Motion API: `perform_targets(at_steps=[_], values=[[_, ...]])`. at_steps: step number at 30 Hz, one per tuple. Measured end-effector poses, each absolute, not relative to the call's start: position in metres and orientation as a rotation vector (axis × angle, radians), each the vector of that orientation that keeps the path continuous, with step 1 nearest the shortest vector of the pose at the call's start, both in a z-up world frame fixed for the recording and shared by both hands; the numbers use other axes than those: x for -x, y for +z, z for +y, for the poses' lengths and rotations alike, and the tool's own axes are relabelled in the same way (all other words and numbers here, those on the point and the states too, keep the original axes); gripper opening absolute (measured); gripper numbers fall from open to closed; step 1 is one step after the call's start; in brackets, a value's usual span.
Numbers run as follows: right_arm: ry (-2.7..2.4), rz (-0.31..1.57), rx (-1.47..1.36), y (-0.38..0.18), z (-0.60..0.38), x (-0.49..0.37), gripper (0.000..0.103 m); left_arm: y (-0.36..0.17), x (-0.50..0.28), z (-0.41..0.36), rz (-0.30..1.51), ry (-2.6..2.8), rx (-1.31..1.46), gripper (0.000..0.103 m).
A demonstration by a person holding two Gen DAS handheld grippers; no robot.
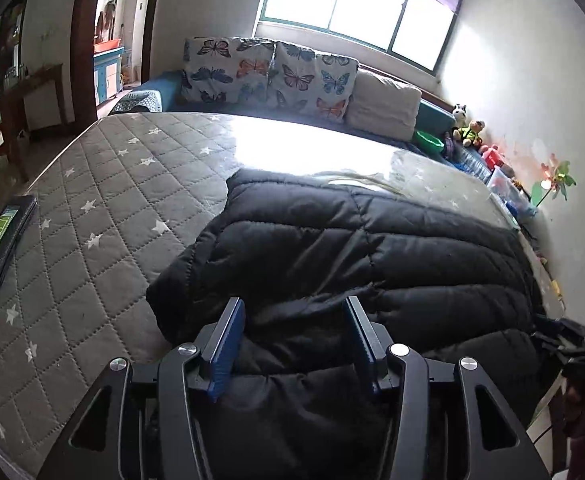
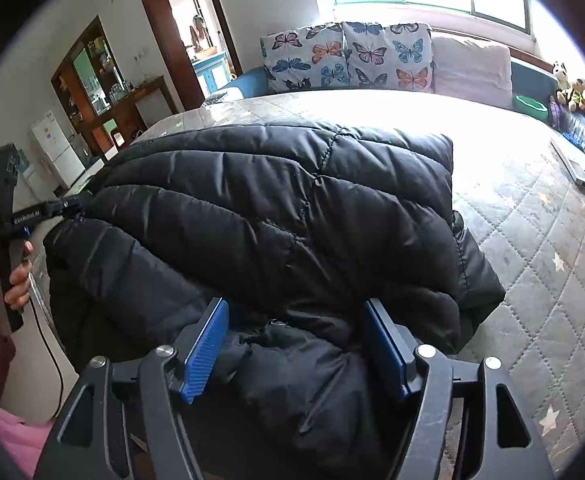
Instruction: Fold large clothes
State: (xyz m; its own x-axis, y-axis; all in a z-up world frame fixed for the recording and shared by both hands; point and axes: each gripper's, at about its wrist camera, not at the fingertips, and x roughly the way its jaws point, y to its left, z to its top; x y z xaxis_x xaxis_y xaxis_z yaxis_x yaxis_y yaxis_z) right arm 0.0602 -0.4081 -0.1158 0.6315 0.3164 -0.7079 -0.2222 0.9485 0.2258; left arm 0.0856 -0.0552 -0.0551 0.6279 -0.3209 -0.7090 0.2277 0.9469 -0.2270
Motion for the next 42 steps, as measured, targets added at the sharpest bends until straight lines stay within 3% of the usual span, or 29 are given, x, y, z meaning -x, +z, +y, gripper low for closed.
perform_targets(at_steps=[14, 24, 34, 39, 42], values=[[0.279, 0.914, -0.069, -0.091, -0.392, -0.077, 0.082, -0.060, -0.091, -0.059, 0.821, -0.332, 0.015, 0.057], [0.227, 0.825, -0.033, -0.033, -0.376, -0.117, 0.082, -0.069, -0.090, -0.056, 0.826, -0.348, 0.017, 0.057], [0.213, 0.946, -0.094, -0.069, -0.344, -0.167, 0.082, -0.071, -0.090, -0.052, 0.828, -0.364, 0.029, 0.057], [0.201, 0.911, -0.112, -0.056, -0.335, -0.179, 0.082, -0.072, -0.092, -0.052, 0.828, -0.370, 0.028, 0.057], [0.206, 0.999, -0.117, -0.068, -0.324, -0.194, 0.083, -0.071, -0.091, -0.052, 0.829, -0.370, 0.032, 0.057]])
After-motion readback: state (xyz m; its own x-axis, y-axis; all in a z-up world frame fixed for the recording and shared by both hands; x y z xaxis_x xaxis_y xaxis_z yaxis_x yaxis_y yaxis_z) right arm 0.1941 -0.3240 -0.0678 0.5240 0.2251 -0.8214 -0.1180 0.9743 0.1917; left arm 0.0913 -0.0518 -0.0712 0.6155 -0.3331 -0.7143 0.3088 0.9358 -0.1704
